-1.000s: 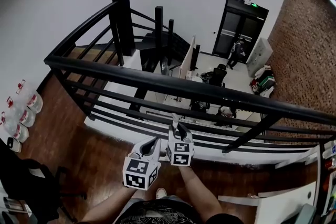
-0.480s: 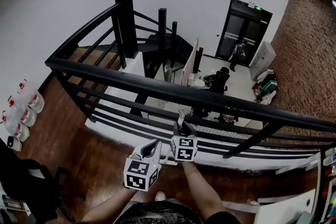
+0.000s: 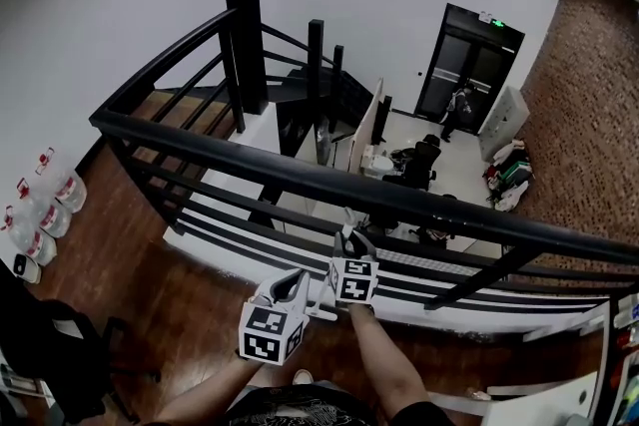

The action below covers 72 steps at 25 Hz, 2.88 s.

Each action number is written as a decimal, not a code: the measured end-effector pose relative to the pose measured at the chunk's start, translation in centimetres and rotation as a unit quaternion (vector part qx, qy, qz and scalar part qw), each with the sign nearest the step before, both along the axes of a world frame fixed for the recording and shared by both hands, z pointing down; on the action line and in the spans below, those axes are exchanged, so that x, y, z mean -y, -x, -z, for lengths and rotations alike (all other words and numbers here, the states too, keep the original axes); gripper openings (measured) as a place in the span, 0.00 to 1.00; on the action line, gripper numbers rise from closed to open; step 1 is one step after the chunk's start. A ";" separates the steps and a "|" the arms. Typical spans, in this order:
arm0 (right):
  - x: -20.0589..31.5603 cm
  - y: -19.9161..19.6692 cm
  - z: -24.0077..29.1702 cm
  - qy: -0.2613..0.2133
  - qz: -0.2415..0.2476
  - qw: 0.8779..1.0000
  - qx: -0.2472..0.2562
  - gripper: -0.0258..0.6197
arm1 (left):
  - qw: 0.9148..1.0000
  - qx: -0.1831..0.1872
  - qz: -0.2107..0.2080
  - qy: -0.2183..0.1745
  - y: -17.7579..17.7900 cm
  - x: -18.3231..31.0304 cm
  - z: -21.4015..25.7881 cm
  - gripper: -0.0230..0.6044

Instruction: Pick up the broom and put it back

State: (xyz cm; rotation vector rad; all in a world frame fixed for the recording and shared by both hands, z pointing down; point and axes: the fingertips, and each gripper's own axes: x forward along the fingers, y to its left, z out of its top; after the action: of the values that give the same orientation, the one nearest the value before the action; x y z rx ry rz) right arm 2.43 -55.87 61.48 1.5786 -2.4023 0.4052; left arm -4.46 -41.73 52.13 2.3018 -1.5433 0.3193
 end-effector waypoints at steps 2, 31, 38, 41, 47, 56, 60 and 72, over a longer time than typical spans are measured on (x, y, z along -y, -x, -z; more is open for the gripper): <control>0.2 0.0 0.1 -0.002 0.002 1.000 0.000 0.18 | 1.000 0.001 0.003 0.000 0.2 0.2 0.0 0.04; -10.0 2.3 6.1 -0.070 0.034 0.997 0.022 0.19 | 0.999 -0.032 0.036 0.009 2.8 -4.7 -0.8 0.04; -16.1 3.3 9.4 -0.093 0.038 0.994 0.033 0.18 | 0.999 -0.028 0.030 -0.007 3.3 -9.1 0.7 0.04; -19.6 4.0 10.6 -0.101 0.044 0.993 0.032 0.17 | 0.999 -0.032 0.033 -0.013 3.9 -11.7 1.2 0.04; -26.2 5.4 11.8 -0.108 0.056 0.992 0.027 0.14 | 0.998 -0.042 0.036 -0.024 4.8 -16.3 1.8 0.04; -34.8 6.1 14.4 -0.116 0.056 0.991 0.041 0.04 | 0.997 -0.045 0.025 -0.053 4.8 -22.8 3.7 0.04; -37.9 6.6 14.8 -0.113 0.062 0.990 0.048 0.04 | 0.997 -0.039 0.023 -0.064 5.1 -25.4 4.0 0.04; -44.7 7.5 14.8 -0.116 0.067 0.990 0.047 0.04 | 0.996 -0.032 0.016 -0.079 6.4 -31.5 4.1 0.04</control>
State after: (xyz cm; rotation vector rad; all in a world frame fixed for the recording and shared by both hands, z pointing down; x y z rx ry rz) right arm -5.08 -11.19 46.69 1.5046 -2.6927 0.1828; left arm -10.83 -10.18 48.05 2.3782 -1.6243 0.1187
